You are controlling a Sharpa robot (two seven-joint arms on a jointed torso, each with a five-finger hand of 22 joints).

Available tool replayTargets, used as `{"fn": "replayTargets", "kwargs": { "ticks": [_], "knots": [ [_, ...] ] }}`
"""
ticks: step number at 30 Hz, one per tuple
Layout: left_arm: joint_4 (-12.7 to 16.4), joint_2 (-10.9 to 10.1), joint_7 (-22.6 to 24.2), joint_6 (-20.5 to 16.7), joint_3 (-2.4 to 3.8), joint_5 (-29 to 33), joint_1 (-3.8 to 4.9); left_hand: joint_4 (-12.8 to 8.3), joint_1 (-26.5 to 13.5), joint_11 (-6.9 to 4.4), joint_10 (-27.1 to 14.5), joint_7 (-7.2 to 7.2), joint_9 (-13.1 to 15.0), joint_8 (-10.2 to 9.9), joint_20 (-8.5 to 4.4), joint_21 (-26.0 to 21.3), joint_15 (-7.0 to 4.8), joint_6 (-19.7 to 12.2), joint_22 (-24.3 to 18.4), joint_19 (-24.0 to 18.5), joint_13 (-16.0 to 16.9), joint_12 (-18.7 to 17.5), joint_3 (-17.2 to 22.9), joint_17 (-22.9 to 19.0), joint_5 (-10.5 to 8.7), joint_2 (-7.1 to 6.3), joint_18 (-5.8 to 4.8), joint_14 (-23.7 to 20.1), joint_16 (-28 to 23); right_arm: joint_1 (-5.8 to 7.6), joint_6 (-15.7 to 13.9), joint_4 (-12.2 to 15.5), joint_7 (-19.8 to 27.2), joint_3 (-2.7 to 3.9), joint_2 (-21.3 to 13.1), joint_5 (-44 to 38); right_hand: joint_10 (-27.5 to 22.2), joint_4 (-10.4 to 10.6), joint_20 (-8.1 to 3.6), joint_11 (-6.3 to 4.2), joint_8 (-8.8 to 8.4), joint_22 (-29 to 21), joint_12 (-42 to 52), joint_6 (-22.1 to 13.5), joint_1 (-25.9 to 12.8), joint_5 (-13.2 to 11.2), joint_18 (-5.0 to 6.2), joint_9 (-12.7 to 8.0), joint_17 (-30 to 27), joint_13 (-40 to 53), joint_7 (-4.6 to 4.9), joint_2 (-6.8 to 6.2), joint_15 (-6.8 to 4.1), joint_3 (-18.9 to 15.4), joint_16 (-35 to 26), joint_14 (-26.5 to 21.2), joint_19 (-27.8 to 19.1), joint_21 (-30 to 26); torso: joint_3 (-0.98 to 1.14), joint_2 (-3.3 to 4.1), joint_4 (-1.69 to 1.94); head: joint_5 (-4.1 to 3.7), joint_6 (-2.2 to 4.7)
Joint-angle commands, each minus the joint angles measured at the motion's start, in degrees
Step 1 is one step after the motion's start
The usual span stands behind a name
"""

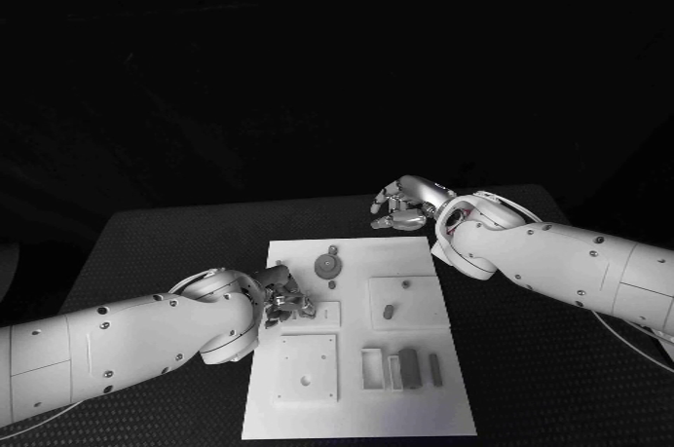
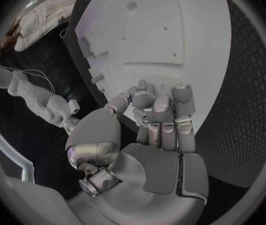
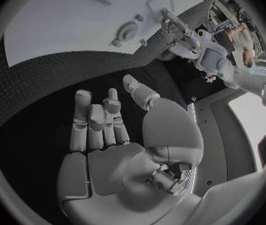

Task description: Assemble the parts on the task board

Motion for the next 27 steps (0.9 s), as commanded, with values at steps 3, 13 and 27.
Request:
{"fn": "replayTargets", "kwargs": {
  "ticks": [3, 13, 27],
  "knots": [
    [0.14, 0.17, -0.13, 0.17, 0.02, -0.92, -0.05, -0.45, 0.24, -0.87, -0.51, -4.68, 11.46, 0.40, -0.18, 0.28, -1.34, 9.13, 1.09, 0.33, -0.12, 0.44, 0.08, -0.17, -0.57, 0.86, 1.53, -0.81, 0.31, 0.00, 0.68, 0.15, 0.53, 0.03, -0.01, 0.05, -0.17, 0.05, -0.06, 0.01, -0.25, 0.72, -0.37, 0.79, -0.04, 0.19, 0.44, 0.09, 0.01, -0.10, 1.16, 0.29, -0.09, 0.06, -0.20, -0.19, -0.48, -0.37, 0.02, 0.00, -0.01, 0.03, 0.01],
    [0.21, 0.31, 0.02, 0.25, 0.02, -1.76, -0.09, -0.60, 0.19, -0.87, -0.55, -4.68, 11.49, 0.45, -0.17, 0.31, -1.36, 9.07, 1.09, 0.32, -0.21, 0.51, 0.18, -0.35, -0.80, 0.94, 1.53, -0.87, 0.44, 0.00, 0.73, 0.14, 0.52, 0.03, -0.03, 0.13, -0.17, 0.10, -0.03, 0.01, -0.25, 0.73, -0.37, 0.81, -0.16, 0.18, 0.44, 0.11, 0.00, -0.11, 1.16, 0.33, -0.09, 0.02, -0.20, -0.20, -0.49, -0.37, 0.02, 0.00, -0.01, -0.02, -0.06],
    [0.39, 0.74, 0.06, 0.67, 0.03, -7.40, -0.37, -0.73, 0.24, -0.88, -0.59, -4.69, 11.52, 0.50, -0.16, 0.35, -1.39, 9.02, 1.08, 0.33, -0.29, 0.61, 0.31, -0.55, -1.05, 0.92, 1.52, -0.92, 0.58, 0.00, 0.89, 0.25, 0.56, 0.03, -0.03, 0.22, -0.17, 0.11, -0.02, 0.01, -0.26, 0.74, -0.36, 0.82, -0.22, 0.18, 0.44, 0.12, 0.01, -0.12, 1.16, 0.33, -0.09, -0.01, -0.19, -0.21, -0.51, -0.37, 0.03, 0.02, -0.06, -0.13, -0.08]
  ]
}}
